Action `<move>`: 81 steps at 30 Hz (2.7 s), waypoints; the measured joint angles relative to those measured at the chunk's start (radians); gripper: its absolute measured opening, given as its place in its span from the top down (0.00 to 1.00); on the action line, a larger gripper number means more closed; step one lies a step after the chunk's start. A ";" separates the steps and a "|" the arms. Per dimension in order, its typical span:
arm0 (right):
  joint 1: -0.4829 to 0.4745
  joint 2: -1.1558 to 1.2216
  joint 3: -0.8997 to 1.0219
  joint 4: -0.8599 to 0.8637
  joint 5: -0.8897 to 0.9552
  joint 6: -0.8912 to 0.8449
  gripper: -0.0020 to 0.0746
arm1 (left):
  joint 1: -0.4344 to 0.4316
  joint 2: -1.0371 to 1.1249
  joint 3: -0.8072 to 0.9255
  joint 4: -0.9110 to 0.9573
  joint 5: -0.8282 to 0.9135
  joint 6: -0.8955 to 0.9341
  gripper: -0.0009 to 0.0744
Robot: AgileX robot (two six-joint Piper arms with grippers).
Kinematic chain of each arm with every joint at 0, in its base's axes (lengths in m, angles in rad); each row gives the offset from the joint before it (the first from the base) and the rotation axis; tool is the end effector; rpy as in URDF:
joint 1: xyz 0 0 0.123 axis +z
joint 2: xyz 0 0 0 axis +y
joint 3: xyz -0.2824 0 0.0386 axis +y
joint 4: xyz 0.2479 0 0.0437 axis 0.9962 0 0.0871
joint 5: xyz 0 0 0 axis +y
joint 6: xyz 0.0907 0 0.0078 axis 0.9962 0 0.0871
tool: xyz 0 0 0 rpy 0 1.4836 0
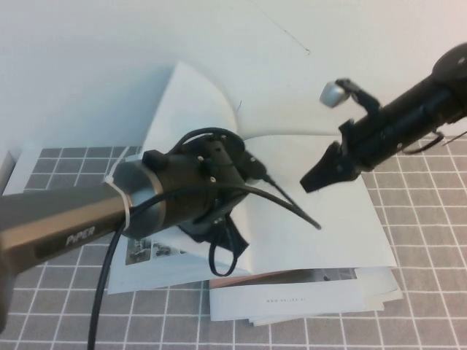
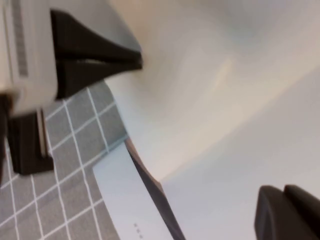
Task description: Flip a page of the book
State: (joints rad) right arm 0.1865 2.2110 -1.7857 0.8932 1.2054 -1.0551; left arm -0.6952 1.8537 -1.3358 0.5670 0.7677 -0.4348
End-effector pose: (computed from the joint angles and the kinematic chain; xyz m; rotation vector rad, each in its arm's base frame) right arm 0.4362 0.1498 0.2029 -1.1392 2.3153 1.0237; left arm 0.3213 -0.2237 0.2228 0.7616 2.4616 0.2626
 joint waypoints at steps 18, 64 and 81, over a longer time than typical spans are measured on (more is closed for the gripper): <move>0.036 0.141 0.000 -0.180 -0.074 0.174 0.97 | 0.103 0.135 0.011 -0.320 -0.098 0.247 0.99; 0.044 -1.203 0.565 -0.878 -0.010 0.637 0.97 | 0.011 -0.706 0.180 -0.433 -0.293 0.366 0.99; 0.044 -1.676 1.206 -0.695 -0.446 0.633 0.98 | -0.154 -0.850 0.400 -0.294 -0.624 0.340 0.99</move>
State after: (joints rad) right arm 0.2307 0.5355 -0.5796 0.1982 0.7591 -0.4219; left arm -0.8487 1.0033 -0.9360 0.2726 0.1442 -0.0946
